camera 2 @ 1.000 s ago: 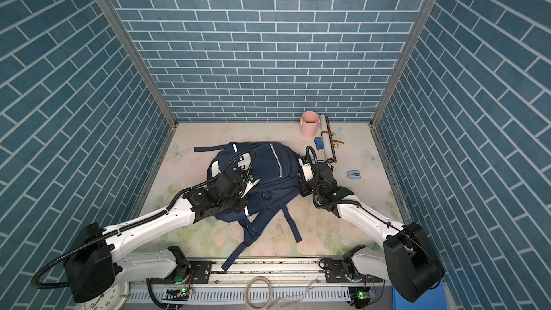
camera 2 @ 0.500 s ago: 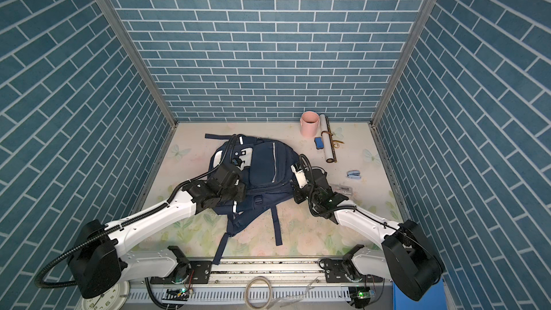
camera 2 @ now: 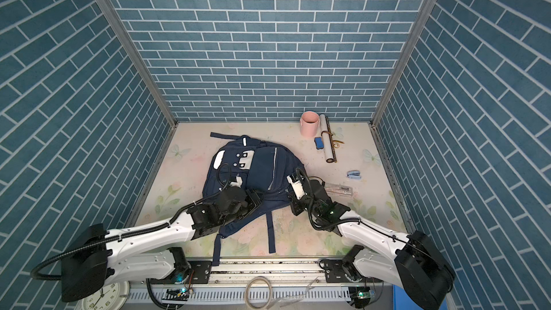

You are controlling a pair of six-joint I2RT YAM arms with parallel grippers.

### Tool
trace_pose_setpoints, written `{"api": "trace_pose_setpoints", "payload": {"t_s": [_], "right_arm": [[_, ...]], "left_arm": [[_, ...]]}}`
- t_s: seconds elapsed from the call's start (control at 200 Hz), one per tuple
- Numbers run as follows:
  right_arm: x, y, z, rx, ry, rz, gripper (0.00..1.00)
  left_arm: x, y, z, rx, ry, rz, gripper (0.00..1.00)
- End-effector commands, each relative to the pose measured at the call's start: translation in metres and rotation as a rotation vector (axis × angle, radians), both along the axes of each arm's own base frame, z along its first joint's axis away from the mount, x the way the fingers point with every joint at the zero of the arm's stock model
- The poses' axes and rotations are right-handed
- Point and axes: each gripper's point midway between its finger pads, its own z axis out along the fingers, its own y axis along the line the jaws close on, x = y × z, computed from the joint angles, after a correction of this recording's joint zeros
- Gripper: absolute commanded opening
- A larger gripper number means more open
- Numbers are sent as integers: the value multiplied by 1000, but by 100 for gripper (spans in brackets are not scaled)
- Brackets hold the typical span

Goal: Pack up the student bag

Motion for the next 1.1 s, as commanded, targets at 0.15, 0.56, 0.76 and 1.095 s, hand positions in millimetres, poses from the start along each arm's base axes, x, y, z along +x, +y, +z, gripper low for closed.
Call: {"api": "trace_pose_setpoints", "payload": {"t_s": [0.15,0.56,0.76,1.095], "right_arm": [[-10,8,9,40,3,60,0],[-12,19,-1,13,35,80,0],[-7,22,12,33,22,62,0],[28,-15,30,63,5,-61,0]], "left_arm": [[9,-3,-2,-112,2,168,57],[33,24,-36,-76,2,274,39],[31,33,-49,-85,35,246,5],[10,43,-47,-37,50,20,0]]}}
